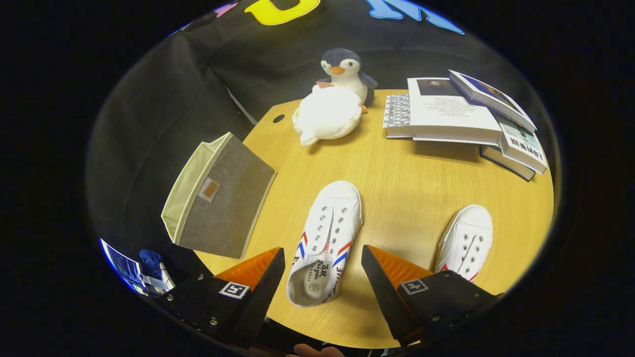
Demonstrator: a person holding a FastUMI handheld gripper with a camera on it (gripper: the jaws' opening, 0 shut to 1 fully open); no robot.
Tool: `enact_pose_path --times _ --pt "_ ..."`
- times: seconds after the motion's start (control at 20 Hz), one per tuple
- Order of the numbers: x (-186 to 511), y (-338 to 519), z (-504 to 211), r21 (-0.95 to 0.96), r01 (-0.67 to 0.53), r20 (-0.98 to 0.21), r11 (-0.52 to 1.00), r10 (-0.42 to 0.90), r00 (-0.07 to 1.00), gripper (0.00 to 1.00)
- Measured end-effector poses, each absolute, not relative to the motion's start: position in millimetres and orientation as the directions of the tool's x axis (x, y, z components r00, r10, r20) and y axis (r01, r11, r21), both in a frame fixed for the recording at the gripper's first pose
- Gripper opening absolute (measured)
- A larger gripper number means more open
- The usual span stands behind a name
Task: Open the storage box then place both shoes into the box .Put the left shoe in first, then the right shoe, with the right side of both shoes facing outward in a uniform manner.
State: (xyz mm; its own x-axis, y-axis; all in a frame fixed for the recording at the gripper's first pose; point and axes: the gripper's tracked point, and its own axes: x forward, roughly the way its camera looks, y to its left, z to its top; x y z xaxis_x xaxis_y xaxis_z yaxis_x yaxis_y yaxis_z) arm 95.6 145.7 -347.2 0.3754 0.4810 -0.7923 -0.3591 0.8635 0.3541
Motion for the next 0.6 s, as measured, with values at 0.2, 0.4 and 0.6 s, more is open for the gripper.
enact_pose_path --times 0.2,0.4,0.6 --pt "92 142 -374 0.312 -0.366 -0.836 0.877 0.437 0.332 0.95" --pt "93 141 -401 0.258 -0.39 -0.884 0.884 0.379 0.274 0.95" --pt "95 143 -421 0.208 -0.422 -0.923 0.883 0.32 0.216 0.94"
